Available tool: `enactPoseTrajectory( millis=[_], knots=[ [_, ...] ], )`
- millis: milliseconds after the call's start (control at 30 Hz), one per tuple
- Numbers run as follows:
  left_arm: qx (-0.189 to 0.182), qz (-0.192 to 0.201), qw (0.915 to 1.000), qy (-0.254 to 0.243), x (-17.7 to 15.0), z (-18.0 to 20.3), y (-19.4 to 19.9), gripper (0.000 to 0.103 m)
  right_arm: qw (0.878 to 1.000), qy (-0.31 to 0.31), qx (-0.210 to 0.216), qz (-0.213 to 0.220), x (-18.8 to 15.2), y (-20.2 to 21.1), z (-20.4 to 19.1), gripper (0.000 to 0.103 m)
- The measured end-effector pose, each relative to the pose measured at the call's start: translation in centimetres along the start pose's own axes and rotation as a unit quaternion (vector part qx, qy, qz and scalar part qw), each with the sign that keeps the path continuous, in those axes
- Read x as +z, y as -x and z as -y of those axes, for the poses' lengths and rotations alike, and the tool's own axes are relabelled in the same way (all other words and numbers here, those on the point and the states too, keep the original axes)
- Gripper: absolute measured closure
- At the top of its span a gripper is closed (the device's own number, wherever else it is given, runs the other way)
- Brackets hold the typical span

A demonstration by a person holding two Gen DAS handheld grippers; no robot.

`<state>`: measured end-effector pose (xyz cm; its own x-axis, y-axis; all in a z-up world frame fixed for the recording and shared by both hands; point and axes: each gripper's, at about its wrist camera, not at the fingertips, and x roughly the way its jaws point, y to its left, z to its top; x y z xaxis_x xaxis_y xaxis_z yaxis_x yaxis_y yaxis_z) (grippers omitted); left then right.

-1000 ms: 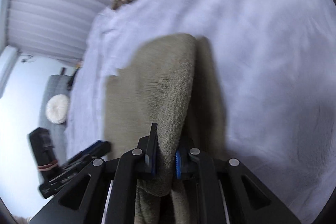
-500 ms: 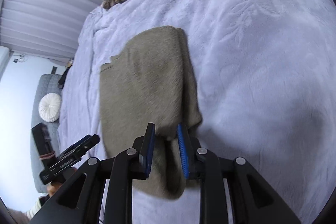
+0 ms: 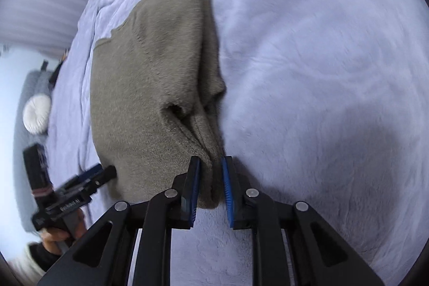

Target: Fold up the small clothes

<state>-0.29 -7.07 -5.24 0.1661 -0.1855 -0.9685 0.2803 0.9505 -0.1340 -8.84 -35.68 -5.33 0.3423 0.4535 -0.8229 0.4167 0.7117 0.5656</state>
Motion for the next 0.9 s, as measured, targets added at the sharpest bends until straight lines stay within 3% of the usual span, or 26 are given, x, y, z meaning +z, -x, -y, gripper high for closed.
enactPoseTrajectory(
  millis=[167,467,633,800,900],
  knots=[
    [0.005,-0.004,1.0000,-0.002,0.0,0.2,0.1,0.014,0.999,-0.015,-0.027,0.018,-0.1,1.2,-0.4,0.084],
    [0.006,-0.011,0.9999,0.001,0.5,0.7,0.2,0.014,0.994,0.080,-0.028,0.074,0.0,4.2,-5.9,0.082],
    [0.008,-0.014,0.9999,0.000,1.1,0.9,0.0,0.014,0.994,0.096,-0.016,0.040,0.1,1.6,-7.7,0.082],
    [0.007,-0.016,0.9999,0.001,1.2,0.6,-0.1,0.014,0.998,0.060,-0.030,0.006,0.4,-1.0,-4.9,0.085],
    [0.009,-0.015,0.9998,0.001,1.3,0.5,-0.1,0.014,0.999,0.039,-0.012,0.001,0.4,-1.0,-3.8,0.087]
  ],
)
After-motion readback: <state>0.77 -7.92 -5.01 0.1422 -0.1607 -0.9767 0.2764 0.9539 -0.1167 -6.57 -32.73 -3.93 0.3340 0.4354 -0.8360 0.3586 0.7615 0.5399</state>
